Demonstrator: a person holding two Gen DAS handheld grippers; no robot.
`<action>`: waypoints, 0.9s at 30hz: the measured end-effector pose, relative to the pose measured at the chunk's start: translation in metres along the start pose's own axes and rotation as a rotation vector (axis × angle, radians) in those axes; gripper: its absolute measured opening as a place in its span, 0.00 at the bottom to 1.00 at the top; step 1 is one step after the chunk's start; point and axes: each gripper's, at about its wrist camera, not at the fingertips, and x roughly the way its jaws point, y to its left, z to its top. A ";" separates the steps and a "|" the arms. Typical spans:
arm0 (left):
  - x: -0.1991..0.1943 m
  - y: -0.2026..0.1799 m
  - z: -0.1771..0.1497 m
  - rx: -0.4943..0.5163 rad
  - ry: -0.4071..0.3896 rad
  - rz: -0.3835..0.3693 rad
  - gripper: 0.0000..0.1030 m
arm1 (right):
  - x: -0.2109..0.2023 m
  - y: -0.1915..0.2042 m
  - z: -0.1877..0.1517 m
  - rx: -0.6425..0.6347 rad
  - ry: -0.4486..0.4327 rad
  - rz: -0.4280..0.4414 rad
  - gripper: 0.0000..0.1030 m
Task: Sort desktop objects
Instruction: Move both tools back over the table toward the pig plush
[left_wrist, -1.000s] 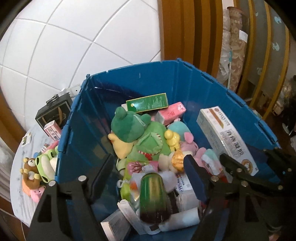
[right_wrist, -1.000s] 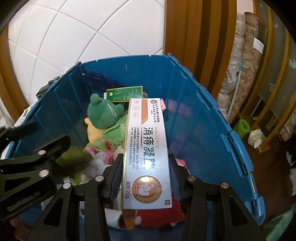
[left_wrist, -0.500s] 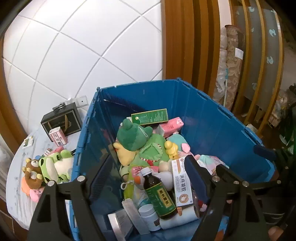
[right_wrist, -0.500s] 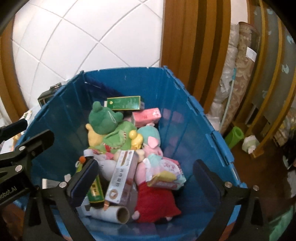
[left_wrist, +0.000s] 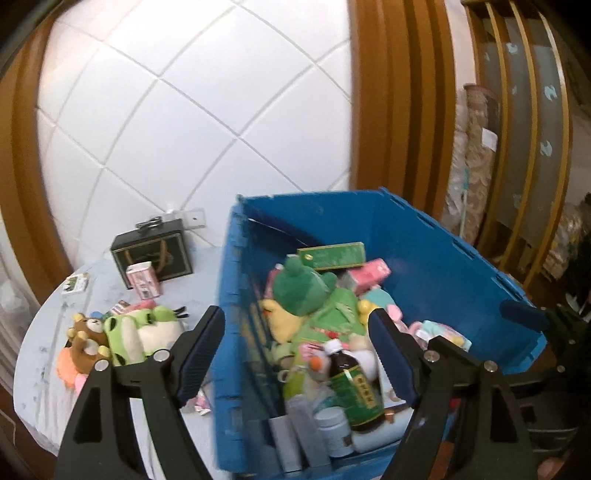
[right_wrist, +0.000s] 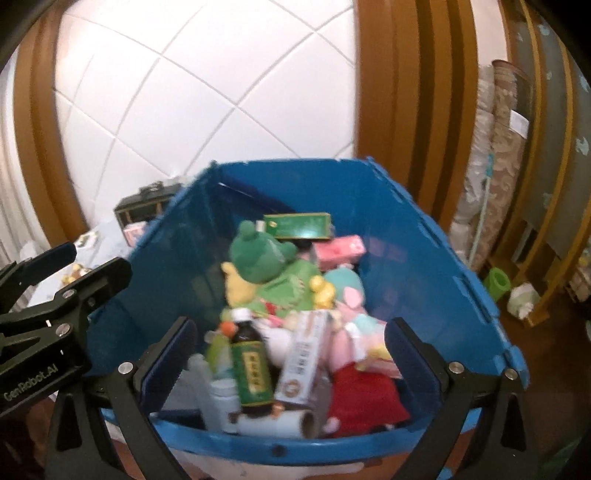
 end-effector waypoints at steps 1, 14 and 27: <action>-0.004 0.009 -0.001 -0.011 -0.013 0.009 0.77 | -0.001 0.011 0.002 -0.012 -0.015 0.015 1.00; -0.029 0.198 -0.032 -0.138 -0.022 0.158 0.77 | 0.012 0.162 0.017 -0.081 -0.085 0.121 1.00; 0.023 0.403 -0.094 -0.166 0.175 0.225 0.77 | 0.079 0.325 0.004 -0.029 0.029 0.107 1.00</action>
